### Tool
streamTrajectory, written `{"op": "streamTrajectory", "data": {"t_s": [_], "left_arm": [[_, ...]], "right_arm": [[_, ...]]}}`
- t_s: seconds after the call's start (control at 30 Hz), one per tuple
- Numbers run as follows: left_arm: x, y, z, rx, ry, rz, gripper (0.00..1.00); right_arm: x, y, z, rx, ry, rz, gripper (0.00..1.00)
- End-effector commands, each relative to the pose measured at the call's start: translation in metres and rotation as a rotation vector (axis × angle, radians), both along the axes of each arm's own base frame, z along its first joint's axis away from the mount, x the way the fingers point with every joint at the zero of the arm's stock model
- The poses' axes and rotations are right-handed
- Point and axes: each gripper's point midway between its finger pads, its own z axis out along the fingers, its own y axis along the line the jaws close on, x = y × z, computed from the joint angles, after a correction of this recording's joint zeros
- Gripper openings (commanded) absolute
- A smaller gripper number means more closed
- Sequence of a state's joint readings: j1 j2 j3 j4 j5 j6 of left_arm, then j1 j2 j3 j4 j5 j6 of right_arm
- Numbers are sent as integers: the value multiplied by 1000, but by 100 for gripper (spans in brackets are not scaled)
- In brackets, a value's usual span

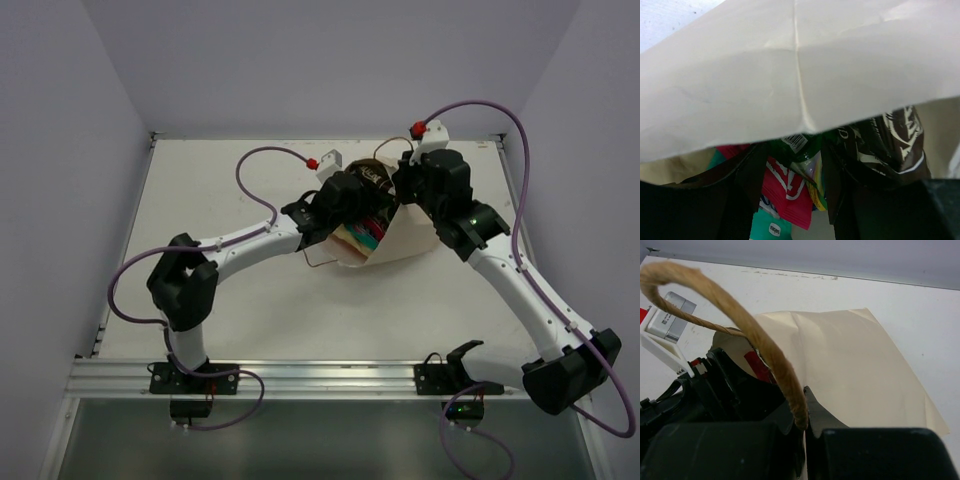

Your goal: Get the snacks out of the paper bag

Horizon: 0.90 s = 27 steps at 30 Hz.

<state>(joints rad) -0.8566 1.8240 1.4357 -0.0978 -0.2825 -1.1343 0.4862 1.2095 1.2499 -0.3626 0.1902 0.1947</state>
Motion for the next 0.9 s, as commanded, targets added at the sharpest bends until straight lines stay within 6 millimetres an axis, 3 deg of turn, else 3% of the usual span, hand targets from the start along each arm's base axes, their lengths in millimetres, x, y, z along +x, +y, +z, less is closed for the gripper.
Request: {"op": "streamTrajectory", "data": {"t_s": [0.0,0.27,0.63,0.87], "left_arm": [[5,3,-7,3,18,19,53],[6,3,-15,13,42,14,53],[6,20,-26,33,68,45,54],[7,15,-31,18,75,26,54]], "right_arm": [[-6,1,9,31,-24,9,0],[-7,2,7,29,-20,15,0],[-5,2,4,24,-17,15,0],[-6,4,3,27,-15,25,0]]}}
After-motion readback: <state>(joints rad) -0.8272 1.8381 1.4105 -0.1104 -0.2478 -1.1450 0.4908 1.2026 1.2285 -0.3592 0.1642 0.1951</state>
